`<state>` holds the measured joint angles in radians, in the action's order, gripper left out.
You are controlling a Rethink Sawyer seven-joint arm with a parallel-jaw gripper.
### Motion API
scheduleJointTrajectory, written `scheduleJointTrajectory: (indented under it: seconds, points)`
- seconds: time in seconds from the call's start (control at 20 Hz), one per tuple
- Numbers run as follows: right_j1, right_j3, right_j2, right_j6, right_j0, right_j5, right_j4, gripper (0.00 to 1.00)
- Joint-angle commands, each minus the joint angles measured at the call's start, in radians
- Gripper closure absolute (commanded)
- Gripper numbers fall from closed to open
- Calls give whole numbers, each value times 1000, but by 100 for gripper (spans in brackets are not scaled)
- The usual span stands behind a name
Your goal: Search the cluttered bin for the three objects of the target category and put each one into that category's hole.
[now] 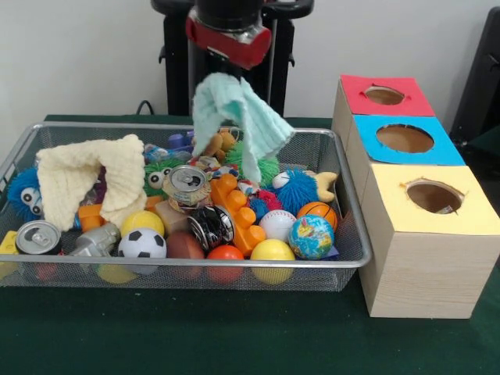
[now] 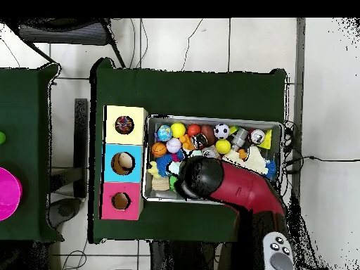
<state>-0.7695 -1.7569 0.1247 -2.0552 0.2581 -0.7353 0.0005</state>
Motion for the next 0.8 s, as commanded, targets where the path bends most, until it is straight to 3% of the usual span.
scheduleJointTrajectory:
  seconds: [0.05, 0.45, 0.8]
  points:
    - [-64, 108, -41, 98, 77, -7, -70, 100]
    - [-37, 125, -122, 139, 184, 186, -136, 100]
    - [-1, 149, -159, 157, 245, 176, -184, 100]
